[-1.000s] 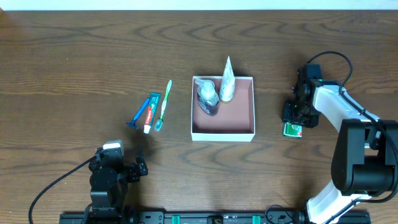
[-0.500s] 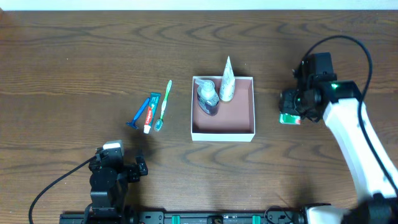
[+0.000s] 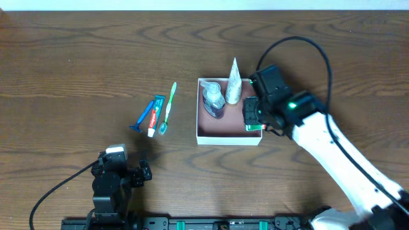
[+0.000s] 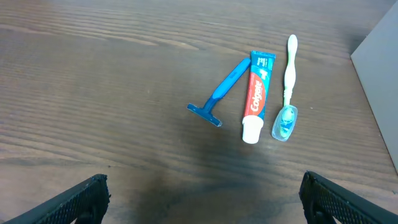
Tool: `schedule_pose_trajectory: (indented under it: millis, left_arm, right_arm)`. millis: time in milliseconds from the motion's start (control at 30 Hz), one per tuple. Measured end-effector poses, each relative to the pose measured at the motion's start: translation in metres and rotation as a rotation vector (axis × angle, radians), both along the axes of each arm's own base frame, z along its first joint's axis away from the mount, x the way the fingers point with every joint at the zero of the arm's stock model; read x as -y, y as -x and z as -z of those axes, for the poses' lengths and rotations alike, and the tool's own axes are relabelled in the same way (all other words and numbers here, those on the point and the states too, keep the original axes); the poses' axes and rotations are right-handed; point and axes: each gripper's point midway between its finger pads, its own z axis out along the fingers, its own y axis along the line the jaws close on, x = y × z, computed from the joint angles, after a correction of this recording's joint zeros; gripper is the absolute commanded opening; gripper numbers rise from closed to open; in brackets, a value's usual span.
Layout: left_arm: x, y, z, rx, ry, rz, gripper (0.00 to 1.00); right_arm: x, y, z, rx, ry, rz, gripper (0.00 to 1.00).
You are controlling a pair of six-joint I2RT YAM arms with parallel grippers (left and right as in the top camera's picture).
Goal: Pack container
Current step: 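Lower the Dettol box into the box front and open the gripper, then withdraw the right arm to the right side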
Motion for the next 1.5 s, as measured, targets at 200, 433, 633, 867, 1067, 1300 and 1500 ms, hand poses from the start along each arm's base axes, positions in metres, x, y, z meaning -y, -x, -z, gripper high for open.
schedule_pose_trajectory:
  millis: [200, 433, 633, 867, 1067, 1300, 1500]
  left_arm:
    - [0.0, 0.0, 0.0, 0.0, 0.0, 0.0, 0.98]
    - [0.0, 0.0, 0.0, 0.0, 0.0, 0.0, 0.98]
    - [0.0, 0.0, 0.0, 0.0, 0.0, 0.0, 0.98]
    - [0.0, 0.0, 0.0, 0.0, 0.0, 0.0, 0.98]
    - [0.0, 0.0, 0.0, 0.0, 0.0, 0.0, 0.98]
    - [0.0, 0.0, 0.0, 0.0, 0.0, 0.0, 0.98]
    - [0.0, 0.0, 0.0, 0.0, 0.0, 0.0, 0.98]
  right_arm:
    - [-0.005, -0.015, 0.038, -0.055, 0.031, 0.048, 0.33]
    - [-0.009, -0.015, 0.07, -0.132, 0.042, 0.064, 0.38]
    - [-0.012, -0.018, 0.088, -0.161, 0.052, 0.069, 0.47]
    - [-0.015, -0.018, 0.092, -0.168, 0.044, 0.074, 0.68]
    - [-0.015, -0.018, 0.092, -0.167, 0.043, 0.075, 0.7]
    - [-0.014, -0.023, 0.051, -0.067, 0.001, 0.074, 0.7]
    - [0.011, -0.019, -0.05, 0.193, -0.077, 0.113, 0.84]
